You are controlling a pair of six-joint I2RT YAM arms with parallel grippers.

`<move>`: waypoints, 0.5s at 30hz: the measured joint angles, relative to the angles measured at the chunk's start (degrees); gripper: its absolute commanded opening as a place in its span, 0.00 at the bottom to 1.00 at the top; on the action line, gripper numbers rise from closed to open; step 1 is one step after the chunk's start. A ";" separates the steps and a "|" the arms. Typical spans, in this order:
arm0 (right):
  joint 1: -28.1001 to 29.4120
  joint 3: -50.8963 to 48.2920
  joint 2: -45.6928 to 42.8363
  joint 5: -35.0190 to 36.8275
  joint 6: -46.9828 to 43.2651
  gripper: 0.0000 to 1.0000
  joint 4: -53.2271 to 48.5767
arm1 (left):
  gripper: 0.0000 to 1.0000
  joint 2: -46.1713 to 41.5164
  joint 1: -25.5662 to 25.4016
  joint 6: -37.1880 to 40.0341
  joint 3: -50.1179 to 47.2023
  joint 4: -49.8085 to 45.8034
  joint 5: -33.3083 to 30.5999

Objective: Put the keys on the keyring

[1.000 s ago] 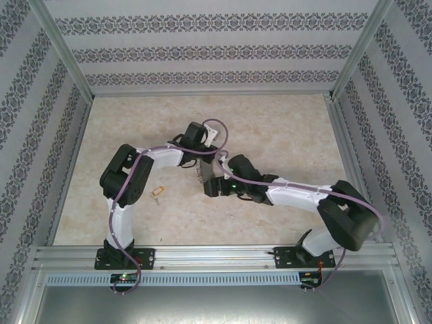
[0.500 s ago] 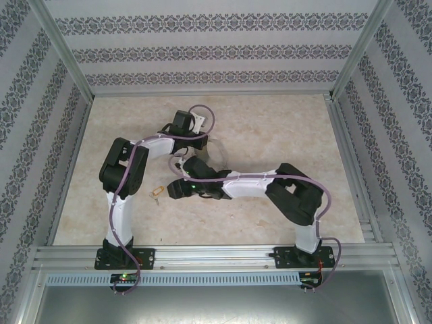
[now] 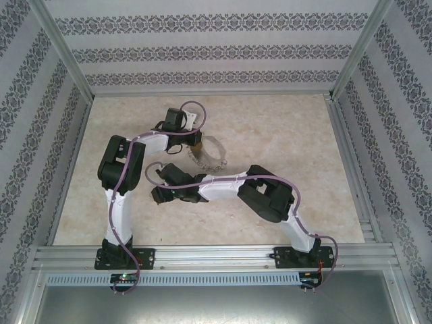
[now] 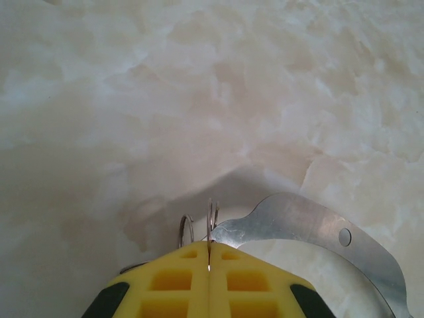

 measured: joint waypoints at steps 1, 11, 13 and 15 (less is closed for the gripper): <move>0.37 0.92 0.48 0.94 -0.50 0.53 -0.68 | 0.00 0.00 0.13 0.00 0.07 -0.02 0.15; 4.00 12.44 6.51 12.52 -6.86 0.27 -10.82 | 0.00 0.02 0.92 -0.11 0.46 -0.44 1.42; 4.35 13.38 6.97 14.43 -7.32 0.20 -12.09 | 0.00 0.02 0.92 -0.13 0.59 -0.42 1.42; 4.35 13.53 6.97 15.39 -7.63 0.11 -12.68 | 0.00 0.02 0.92 -0.13 0.63 -0.44 1.44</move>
